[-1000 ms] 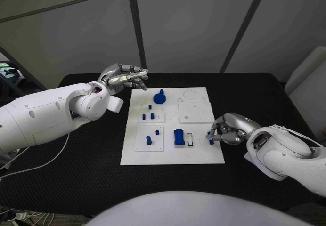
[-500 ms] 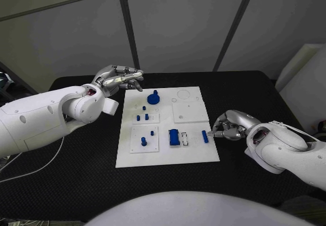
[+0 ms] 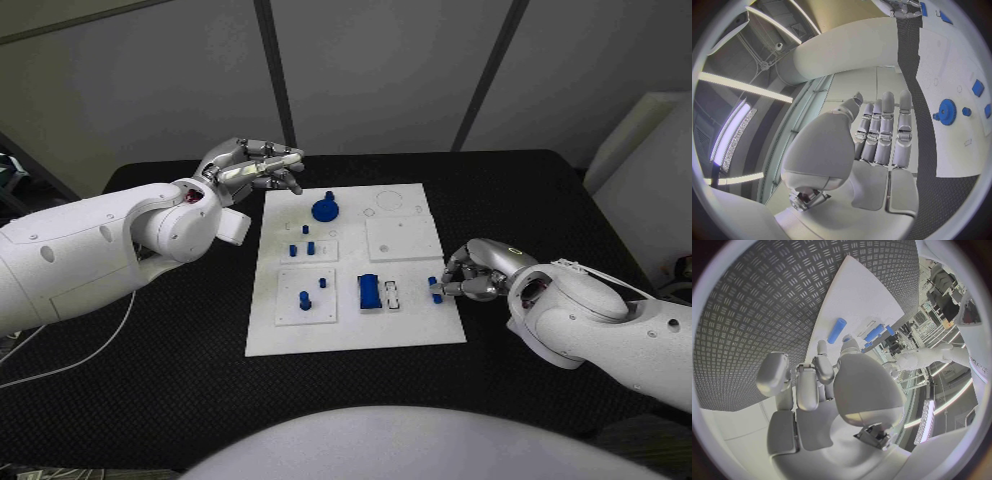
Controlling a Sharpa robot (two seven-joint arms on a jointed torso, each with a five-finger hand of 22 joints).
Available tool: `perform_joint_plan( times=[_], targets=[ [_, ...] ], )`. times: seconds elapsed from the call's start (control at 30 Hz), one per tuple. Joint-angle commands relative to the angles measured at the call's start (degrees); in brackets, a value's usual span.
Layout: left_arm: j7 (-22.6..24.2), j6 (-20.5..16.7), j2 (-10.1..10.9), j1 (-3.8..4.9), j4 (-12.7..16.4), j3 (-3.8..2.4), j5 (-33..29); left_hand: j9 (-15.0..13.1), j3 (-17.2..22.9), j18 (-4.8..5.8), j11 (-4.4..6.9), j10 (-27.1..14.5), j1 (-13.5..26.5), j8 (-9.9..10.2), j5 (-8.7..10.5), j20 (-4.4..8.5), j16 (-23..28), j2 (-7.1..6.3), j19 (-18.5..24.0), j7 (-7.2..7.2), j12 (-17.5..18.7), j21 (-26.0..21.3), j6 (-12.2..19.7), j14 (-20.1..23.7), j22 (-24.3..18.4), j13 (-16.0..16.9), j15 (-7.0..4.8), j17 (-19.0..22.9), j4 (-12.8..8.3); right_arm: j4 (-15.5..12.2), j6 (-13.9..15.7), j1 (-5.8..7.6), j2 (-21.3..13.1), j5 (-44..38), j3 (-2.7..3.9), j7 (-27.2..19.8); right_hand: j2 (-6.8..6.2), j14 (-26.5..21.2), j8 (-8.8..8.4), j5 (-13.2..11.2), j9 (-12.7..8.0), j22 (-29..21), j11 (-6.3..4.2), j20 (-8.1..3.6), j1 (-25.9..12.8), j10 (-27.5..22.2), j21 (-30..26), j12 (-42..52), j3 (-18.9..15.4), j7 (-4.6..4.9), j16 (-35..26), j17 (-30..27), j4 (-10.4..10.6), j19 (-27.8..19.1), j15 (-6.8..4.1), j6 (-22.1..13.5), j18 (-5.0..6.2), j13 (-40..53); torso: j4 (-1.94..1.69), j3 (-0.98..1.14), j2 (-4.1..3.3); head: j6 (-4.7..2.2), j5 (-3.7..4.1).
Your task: Assemble the parts on the task board
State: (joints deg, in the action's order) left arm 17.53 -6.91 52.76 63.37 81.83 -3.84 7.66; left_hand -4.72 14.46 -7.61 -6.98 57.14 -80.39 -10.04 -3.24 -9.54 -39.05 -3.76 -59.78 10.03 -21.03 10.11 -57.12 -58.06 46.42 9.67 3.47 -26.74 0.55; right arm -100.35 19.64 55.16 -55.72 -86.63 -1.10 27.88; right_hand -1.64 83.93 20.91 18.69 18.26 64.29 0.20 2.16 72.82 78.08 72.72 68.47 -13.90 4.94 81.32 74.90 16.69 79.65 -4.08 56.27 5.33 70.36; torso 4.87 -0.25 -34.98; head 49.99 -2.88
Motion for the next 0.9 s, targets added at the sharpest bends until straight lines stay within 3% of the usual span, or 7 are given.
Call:
perform_joint_plan(
  times=[0.03,0.3,0.57,0.7,0.9],
  targets=[
    [0.31,0.53,-0.12,0.08,0.03,-0.03,0.18,0.10,-0.22,-2.75,0.06,-0.37,-0.23,-0.29,0.11,0.08,0.34,0.45,-0.48,0.04,0.25,-0.29,0.23,-0.57,-0.10,-0.09,0.00,0.07,-0.03,0.11,-1.55,-0.08,0.44,-1.07,0.01,1.33,0.40,3.85,-0.15,0.11,0.04,0.01,0.19,0.40,-0.15,-0.04,-0.17,-0.07,-0.04,-0.10,-0.15,4.77,-0.20,-0.13,0.52,0.05,-0.14,0.16,-0.02,-0.01,-0.01,0.01,-0.17],
    [0.32,0.60,-0.24,0.07,-0.08,-0.03,0.18,0.11,-0.19,-2.75,0.05,-0.38,-0.26,-0.31,0.11,0.08,0.36,0.52,-0.50,0.05,0.24,-0.32,0.23,-0.58,-0.12,-0.12,0.00,0.07,-0.04,0.92,-2.67,-0.29,1.48,-1.83,-0.01,2.74,0.97,3.90,-0.12,0.61,0.38,0.11,0.05,0.37,2.32,0.03,-0.15,0.20,0.43,-0.26,-0.01,4.97,-1.02,-0.06,0.42,0.71,-0.13,0.49,0.02,0.02,0.01,0.01,-0.70],
    [0.34,0.57,-0.27,0.07,-0.12,-0.03,0.18,0.11,-0.20,-2.74,0.04,-0.38,-0.22,-0.32,0.12,0.08,0.37,0.55,-0.50,0.07,0.24,-0.33,0.24,-0.58,-0.14,-0.13,0.01,0.08,-0.01,1.23,-3.75,-0.46,2.12,-3.61,-0.02,3.89,1.70,3.96,-0.31,0.55,0.66,0.32,-0.07,0.26,6.85,0.02,-0.07,0.33,1.52,-0.31,0.21,5.30,-3.32,0.04,0.30,0.96,-0.17,0.77,0.03,0.01,0.03,0.01,-0.72],
    [0.48,0.55,-0.33,0.06,-0.12,-0.03,0.18,0.14,-0.26,-2.72,-0.01,-0.40,0.24,-0.36,0.12,0.03,0.41,0.86,-0.54,0.11,0.21,-0.44,0.26,-0.61,-0.24,-0.20,0.08,0.08,0.38,1.09,-5.09,-0.49,2.35,-4.50,-0.02,4.18,2.33,4.07,-0.46,-6.33,0.80,0.82,-0.15,0.12,11.40,0.11,0.23,0.64,3.60,-0.33,0.67,5.87,-6.02,0.28,0.19,1.07,-0.28,1.16,0.04,0.04,-0.01,0.01,-0.72],
    [0.51,0.56,-0.43,0.06,-0.22,-0.03,0.18,0.14,-0.25,-2.72,-0.01,-0.40,0.28,-0.37,0.11,0.02,0.42,0.93,-0.55,0.09,0.21,-0.46,0.26,-0.61,-0.26,-0.22,0.08,0.08,0.42,0.66,-7.88,-0.56,2.72,-5.45,-0.04,4.61,1.73,4.17,-0.75,-7.38,0.78,0.74,-0.03,0.17,12.50,-0.14,0.13,0.36,4.35,-0.15,1.07,6.35,-6.96,0.22,0.30,0.94,-0.28,1.00,0.10,0.00,0.02,0.01,-0.78]
  ],
)
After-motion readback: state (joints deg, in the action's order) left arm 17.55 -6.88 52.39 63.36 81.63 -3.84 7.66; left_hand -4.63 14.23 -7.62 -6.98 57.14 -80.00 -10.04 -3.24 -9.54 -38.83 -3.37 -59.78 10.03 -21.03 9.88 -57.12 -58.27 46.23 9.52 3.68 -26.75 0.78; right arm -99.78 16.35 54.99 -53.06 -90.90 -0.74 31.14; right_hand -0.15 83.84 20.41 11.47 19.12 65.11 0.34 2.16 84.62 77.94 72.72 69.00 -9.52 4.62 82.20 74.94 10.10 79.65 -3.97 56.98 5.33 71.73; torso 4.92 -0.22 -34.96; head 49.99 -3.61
